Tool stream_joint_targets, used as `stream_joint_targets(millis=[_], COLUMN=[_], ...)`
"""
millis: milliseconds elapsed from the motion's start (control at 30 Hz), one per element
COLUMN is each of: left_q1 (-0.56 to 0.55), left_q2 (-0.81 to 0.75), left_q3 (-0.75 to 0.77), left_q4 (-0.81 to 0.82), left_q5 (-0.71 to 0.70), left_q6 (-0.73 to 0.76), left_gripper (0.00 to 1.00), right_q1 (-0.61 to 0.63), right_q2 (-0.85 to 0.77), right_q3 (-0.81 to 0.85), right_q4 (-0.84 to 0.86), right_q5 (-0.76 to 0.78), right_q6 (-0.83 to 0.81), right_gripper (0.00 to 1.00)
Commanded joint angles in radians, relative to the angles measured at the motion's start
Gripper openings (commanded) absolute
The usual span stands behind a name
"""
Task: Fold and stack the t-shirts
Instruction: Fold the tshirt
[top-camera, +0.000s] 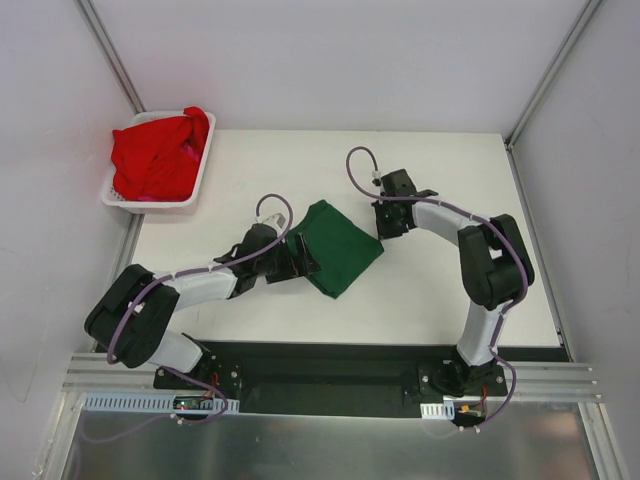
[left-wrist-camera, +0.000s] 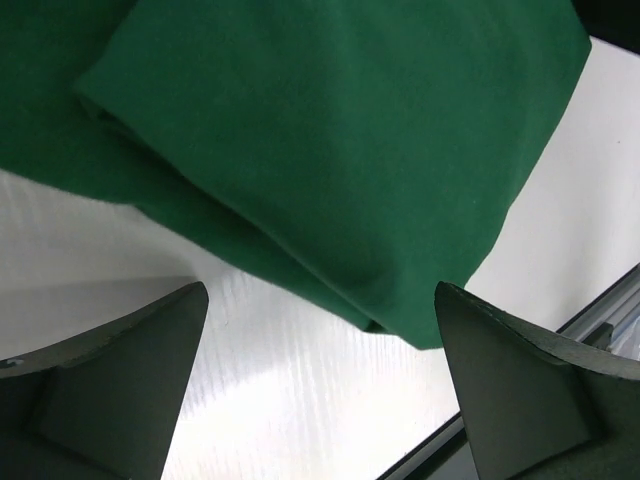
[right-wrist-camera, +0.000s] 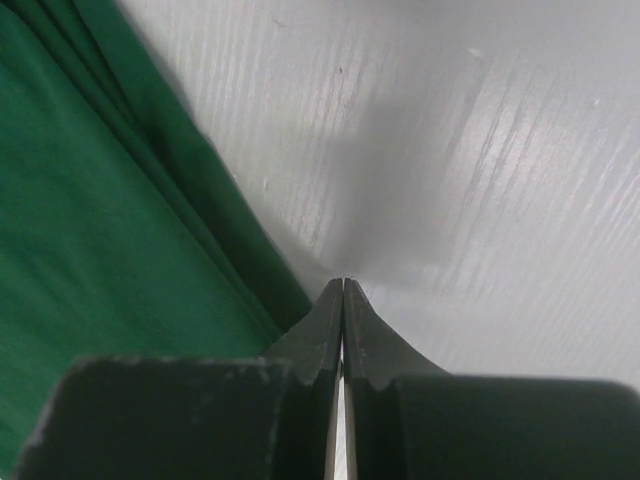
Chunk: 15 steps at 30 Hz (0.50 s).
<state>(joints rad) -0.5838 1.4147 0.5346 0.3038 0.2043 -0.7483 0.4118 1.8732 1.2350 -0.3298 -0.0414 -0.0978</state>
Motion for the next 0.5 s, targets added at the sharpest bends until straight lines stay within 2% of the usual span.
stream_joint_targets(millis=[0, 467], left_q1=[-0.014, -0.016], left_q2=[0.069, 0.135], left_q3=[0.021, 0.088], left_q4=[0.017, 0.014], left_q5=[-0.013, -0.003], left_q6=[-0.02, 0.026], left_gripper=[0.99, 0.99], right_q1=[0.016, 0.099], right_q2=[-0.026, -0.101], right_q3=[-0.019, -0.097], right_q4=[-0.009, -0.066], right_q5=[-0.026, -0.023], right_q6=[0.009, 0.052], right_gripper=[0.01, 0.01])
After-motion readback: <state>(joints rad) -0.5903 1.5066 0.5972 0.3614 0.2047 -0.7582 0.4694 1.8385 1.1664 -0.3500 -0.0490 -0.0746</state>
